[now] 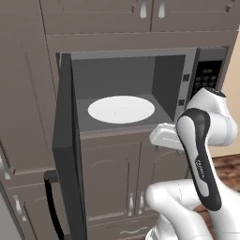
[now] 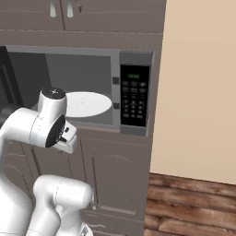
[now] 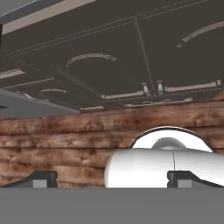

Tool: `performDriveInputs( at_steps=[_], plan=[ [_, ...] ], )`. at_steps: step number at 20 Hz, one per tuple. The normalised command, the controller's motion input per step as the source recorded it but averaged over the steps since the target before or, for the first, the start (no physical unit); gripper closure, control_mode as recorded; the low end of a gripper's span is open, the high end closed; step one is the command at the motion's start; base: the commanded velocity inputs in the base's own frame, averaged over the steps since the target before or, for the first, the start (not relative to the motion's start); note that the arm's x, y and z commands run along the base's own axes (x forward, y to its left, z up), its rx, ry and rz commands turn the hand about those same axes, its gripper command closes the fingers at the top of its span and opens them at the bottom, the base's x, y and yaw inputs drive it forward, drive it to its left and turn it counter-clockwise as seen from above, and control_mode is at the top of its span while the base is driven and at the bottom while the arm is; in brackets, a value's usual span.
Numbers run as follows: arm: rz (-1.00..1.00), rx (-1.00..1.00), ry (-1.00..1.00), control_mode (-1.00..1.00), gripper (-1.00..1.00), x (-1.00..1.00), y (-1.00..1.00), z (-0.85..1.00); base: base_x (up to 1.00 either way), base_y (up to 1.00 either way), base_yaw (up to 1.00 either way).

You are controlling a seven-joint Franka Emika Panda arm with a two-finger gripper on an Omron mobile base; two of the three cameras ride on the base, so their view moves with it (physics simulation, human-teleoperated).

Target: Place the sponge inside the microwave to prepare for sanitizing.

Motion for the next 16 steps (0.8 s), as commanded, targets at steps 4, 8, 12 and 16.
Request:
performDriveInputs(
  at_steps=[4, 8, 12, 16],
  plan=[
    [0.0, 0.0, 0.0, 1.0, -1.0, 0.0, 0.0, 0.0, -0.56, -0.04, 0.0],
    [0.0, 0.0, 0.0, 1.0, -1.0, 0.0, 0.0, 0.0, -0.43, -0.06, 0.0],
    [0.0, 0.0, 0.0, 1.0, -1.0, 0.0, 0.0, 0.0, -0.34, -0.02, -0.17],
    [0.0, 0.0, 0.0, 1.0, -1.0, 0.0, 0.0, 0.0, -0.06, 0.0, -0.75]
  ],
)
